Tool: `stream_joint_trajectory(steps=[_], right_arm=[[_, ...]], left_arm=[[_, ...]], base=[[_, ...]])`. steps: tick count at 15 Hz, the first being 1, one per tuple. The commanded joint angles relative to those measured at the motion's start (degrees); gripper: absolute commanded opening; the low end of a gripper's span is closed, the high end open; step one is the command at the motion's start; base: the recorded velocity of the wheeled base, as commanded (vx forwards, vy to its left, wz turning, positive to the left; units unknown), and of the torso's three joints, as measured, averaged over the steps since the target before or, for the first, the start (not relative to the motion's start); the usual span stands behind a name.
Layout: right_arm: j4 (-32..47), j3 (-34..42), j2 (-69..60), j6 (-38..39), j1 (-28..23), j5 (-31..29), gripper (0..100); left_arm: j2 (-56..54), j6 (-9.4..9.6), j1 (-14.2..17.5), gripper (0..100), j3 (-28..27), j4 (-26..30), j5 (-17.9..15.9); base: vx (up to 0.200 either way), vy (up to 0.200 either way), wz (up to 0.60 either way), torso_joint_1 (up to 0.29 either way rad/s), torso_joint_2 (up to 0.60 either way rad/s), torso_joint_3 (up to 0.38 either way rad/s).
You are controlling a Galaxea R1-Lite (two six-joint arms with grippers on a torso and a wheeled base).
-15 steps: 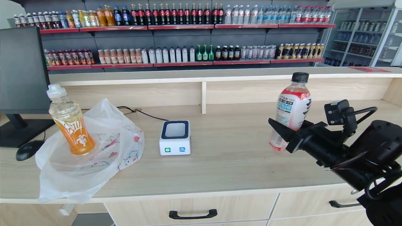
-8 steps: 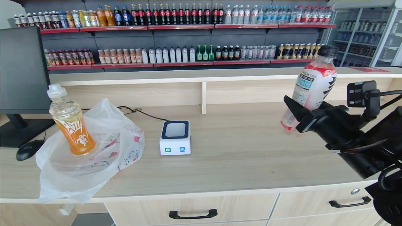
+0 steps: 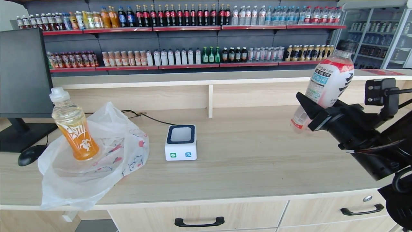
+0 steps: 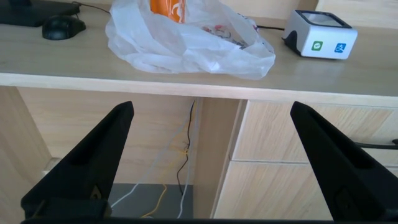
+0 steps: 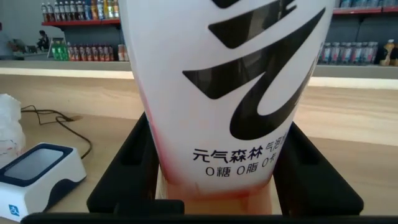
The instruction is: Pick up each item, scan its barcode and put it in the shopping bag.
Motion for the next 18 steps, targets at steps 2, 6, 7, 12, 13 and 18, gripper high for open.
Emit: stream_joint_trajectory(steps=[2, 6, 7, 12, 13, 18], right_arm=[[0.2, 0.2, 0.3, 0.3, 0.1, 0.1, 0], [0.2, -0.9, 1.8, 0.5, 0.1, 0.1, 0], [0.2, -1.2, 2.1, 0.5, 0.1, 0.1, 0], [0.2, -1.3, 2.2, 0.5, 0.1, 0.1, 0], [0.2, -1.3, 2.1, 0.5, 0.1, 0.1, 0], [0.2, -0.6, 1.3, 0.5, 0.1, 0.1, 0]], left_arm=[[0.0, 0.14, 0.0, 100, 0.0, 0.0, 0.1], [0.0, -0.04, 0.0, 100, 0.0, 0.0, 0.1], [0.0, -0.04, 0.0, 100, 0.0, 0.0, 0.1], [0.0, -0.04, 0.0, 100, 0.0, 0.0, 0.1], [0.0, -0.04, -0.1, 100, 0.0, 0.0, 0.1], [0.0, 0.14, -0.1, 100, 0.0, -0.1, 0.1]], base=[[0.0, 0.2, 0.0, 0.007, 0.0, 0.005], [0.0, 0.2, 0.0, -0.001, 0.0, -0.001], [0.0, 0.2, 0.0, 0.002, -0.01, 0.002], [0.0, 0.2, 0.0, 0.002, 0.0, 0.002], [0.0, 0.2, 0.0, 0.002, 0.0, 0.002], [0.0, 0.12, 0.0, 0.002, 0.0, 0.001]])
